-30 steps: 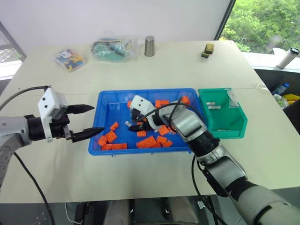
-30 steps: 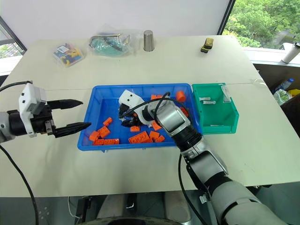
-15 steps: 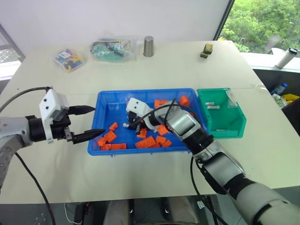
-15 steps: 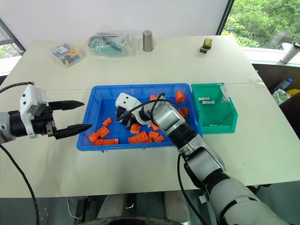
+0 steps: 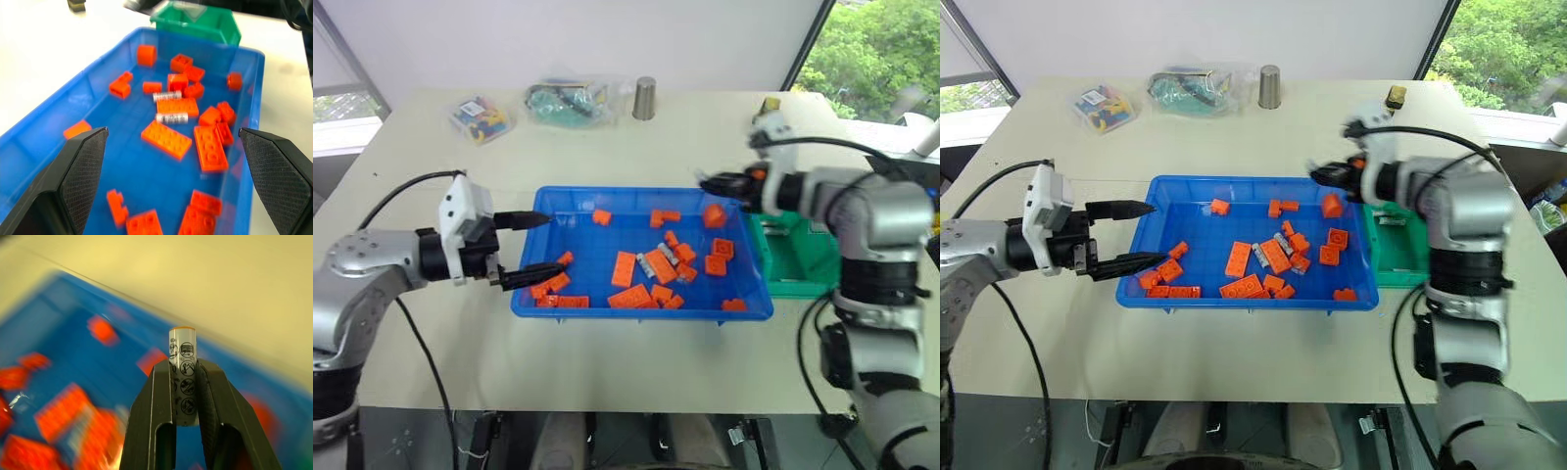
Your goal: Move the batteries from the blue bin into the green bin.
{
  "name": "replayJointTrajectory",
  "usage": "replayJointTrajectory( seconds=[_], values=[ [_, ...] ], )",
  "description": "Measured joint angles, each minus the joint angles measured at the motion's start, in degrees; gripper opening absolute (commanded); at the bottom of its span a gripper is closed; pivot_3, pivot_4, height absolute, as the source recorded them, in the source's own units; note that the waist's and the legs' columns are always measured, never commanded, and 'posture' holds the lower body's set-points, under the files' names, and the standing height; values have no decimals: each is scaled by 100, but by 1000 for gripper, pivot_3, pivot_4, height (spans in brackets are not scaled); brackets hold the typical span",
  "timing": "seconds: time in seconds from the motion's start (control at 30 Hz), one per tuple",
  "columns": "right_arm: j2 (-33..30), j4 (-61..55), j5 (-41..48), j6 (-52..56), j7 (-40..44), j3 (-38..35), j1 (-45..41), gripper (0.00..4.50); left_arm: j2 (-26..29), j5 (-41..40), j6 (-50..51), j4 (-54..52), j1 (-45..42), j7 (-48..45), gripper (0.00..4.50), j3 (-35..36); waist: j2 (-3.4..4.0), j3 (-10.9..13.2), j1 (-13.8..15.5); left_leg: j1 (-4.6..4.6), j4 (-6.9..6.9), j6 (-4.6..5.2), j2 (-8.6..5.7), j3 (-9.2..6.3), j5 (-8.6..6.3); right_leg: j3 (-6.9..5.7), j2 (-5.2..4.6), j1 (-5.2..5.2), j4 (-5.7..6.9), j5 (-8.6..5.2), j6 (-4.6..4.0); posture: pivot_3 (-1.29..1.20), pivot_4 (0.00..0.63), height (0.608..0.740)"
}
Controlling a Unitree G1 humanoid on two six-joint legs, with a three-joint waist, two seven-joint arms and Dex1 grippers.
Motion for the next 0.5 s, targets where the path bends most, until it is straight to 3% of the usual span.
replayJointTrajectory(
  seconds=[0.1,0.2,0.43,0.5],
  values=[
    [-603,-183,55,39,-112,-337,602,77,-138,110,-118,150,-321,-49,4500,-242,1,1,-1,1,7,1,6,2,0,7,28,2,1,0,1,0,150,739],
    [-816,-249,173,106,-226,-695,856,77,-204,222,-219,340,-525,-145,4500,-434,1,0,-35,6,15,3,12,9,-2,24,52,3,5,1,1,0,150,739],
    [-814,-376,426,-6,-488,-755,1206,3354,-376,428,-349,599,-742,-232,4500,-683,1,1,-17,1,28,7,15,8,-4,31,62,3,8,1,2,0,150,739],
    [-924,-175,436,-323,-444,-530,1054,3354,-402,436,-347,599,-824,-235,4500,-687,3,2,-10,-2,43,13,15,8,-8,31,62,5,10,1,2,0,150,739]
  ],
)
